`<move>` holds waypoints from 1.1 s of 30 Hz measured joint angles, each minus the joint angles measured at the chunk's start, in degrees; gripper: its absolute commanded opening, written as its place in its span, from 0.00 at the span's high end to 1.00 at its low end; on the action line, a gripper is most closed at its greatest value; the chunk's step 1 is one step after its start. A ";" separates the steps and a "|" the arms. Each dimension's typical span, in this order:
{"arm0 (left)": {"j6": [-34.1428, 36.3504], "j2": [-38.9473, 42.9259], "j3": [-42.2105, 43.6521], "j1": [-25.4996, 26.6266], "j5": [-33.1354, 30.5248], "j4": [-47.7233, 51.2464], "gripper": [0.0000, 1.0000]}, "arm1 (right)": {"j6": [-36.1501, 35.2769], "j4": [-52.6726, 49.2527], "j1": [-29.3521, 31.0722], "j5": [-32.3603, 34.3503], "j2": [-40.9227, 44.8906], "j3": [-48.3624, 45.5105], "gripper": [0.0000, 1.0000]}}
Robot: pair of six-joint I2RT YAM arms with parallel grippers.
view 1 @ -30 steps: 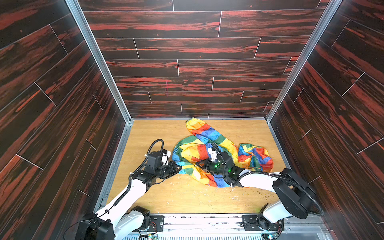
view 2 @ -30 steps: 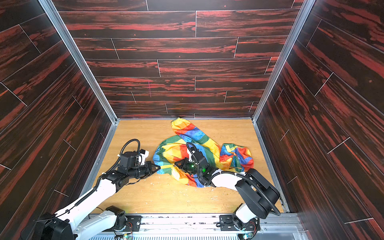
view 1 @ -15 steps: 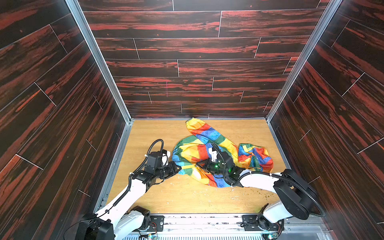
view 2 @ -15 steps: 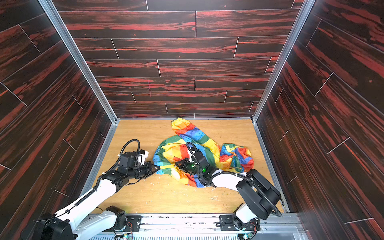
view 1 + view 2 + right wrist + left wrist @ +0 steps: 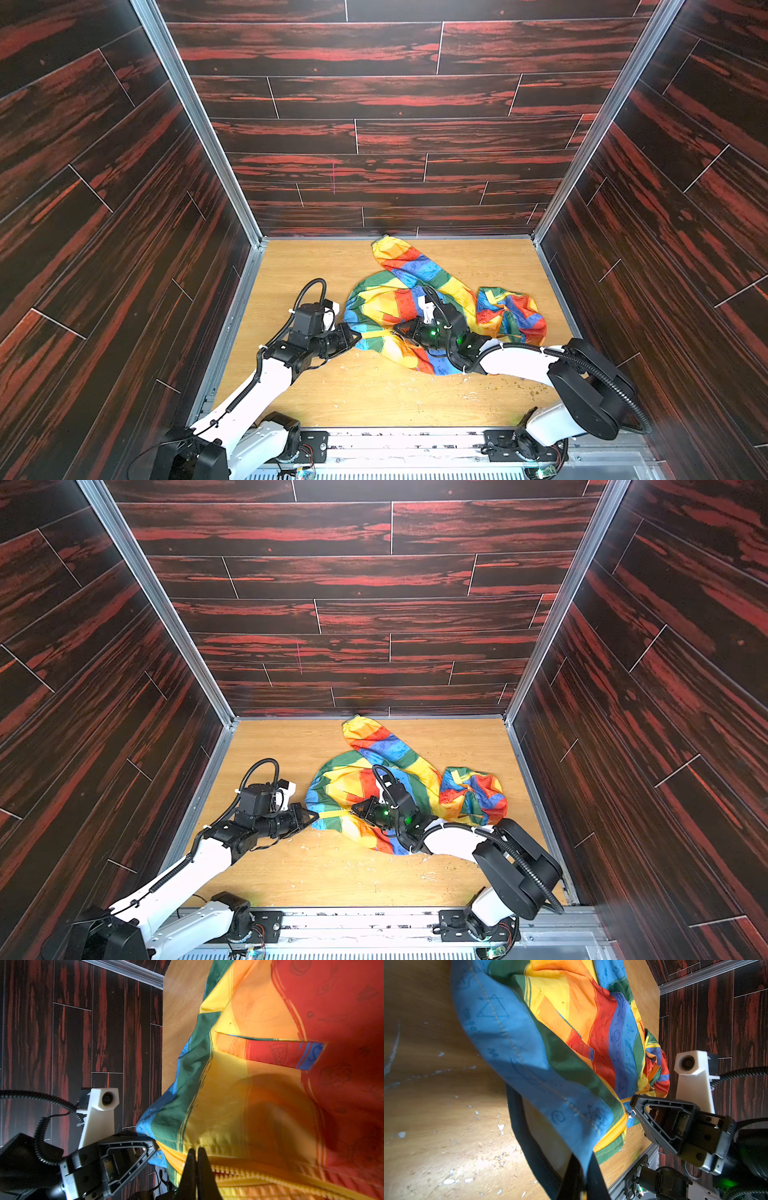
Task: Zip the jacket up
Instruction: 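Hold the zipper ends together with both grippers near the hem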
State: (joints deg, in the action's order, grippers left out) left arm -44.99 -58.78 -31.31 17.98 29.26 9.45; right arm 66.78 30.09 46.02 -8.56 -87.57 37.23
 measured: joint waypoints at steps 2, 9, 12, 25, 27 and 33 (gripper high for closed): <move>0.00 0.07 0.00 -0.13 -0.20 0.00 1.00 | -0.02 -0.22 -0.02 0.24 0.37 0.00 1.00; 0.00 0.09 0.00 -0.35 -0.35 0.00 1.00 | -0.11 -0.37 0.00 0.46 0.57 0.00 1.00; 0.00 0.11 0.00 -0.39 -0.42 0.02 1.00 | -0.24 -0.55 0.00 0.63 0.57 0.00 1.00; -0.02 0.87 0.02 -0.92 -0.90 0.48 1.00 | -0.79 -1.64 0.00 1.44 0.96 0.00 1.00; -0.02 0.87 0.02 -1.07 -0.96 0.52 1.00 | -0.90 -1.99 -0.02 1.66 1.38 -0.02 1.00; -0.02 1.27 0.04 -1.20 -1.29 1.05 1.00 | -1.01 -2.54 -0.02 1.84 1.68 -0.02 1.00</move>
State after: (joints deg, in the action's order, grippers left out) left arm -45.01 -57.52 -31.27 16.78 27.97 10.50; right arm 65.78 27.55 46.00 -6.72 -85.89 37.21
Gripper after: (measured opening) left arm 0.087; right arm 0.047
